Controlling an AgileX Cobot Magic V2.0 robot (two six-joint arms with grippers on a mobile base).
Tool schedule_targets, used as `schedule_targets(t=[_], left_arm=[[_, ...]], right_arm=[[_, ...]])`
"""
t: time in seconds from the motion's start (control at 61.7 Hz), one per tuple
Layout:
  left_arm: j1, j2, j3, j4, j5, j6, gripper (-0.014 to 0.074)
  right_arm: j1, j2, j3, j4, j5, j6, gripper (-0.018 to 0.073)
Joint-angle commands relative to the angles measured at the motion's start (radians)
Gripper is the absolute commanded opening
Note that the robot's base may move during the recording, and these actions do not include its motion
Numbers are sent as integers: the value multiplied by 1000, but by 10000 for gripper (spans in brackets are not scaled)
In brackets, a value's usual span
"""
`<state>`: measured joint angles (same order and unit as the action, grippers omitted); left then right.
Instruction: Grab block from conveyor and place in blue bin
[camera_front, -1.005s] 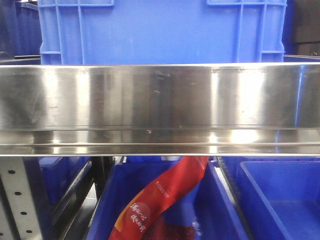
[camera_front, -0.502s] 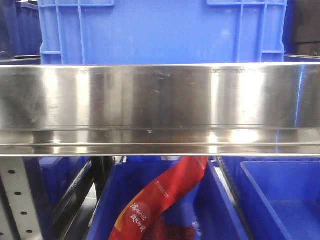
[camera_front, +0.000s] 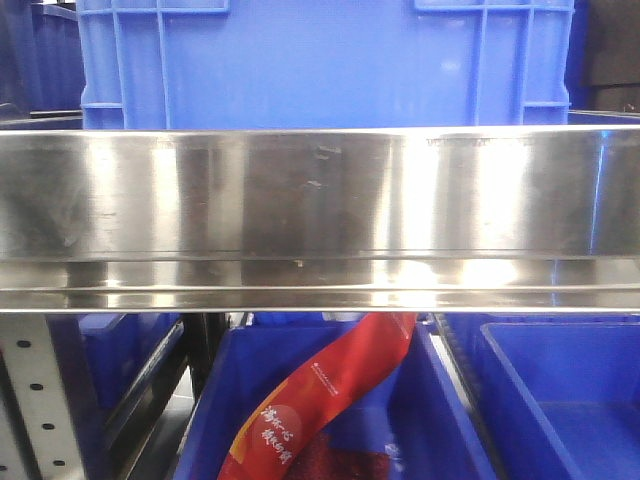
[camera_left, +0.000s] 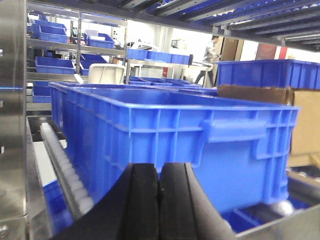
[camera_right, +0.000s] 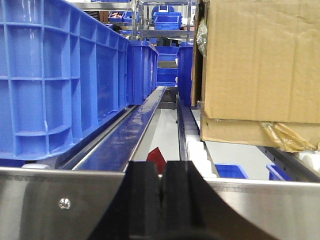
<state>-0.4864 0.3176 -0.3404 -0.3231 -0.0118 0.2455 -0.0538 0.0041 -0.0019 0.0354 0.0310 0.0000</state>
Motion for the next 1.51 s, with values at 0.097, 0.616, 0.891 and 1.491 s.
schedule_targets(t=[0.097,0.616,0.891,1.491], left_arm=[[106,-6,60,338,-9,-340,-111],[453,-281,287,396,-5,-323,-111],[488,-318,340,365,-6,-317,-111],[486,-318,340,365,-5,-317,-111]], right_arm=[[-4,-4,2,-7,-20,0,-162],[-4,-4,2,-7,-20,0,-162],[-4,-4,2,-7,-20,0,-162],[-4,-4,2,-7,-20,0,-162]])
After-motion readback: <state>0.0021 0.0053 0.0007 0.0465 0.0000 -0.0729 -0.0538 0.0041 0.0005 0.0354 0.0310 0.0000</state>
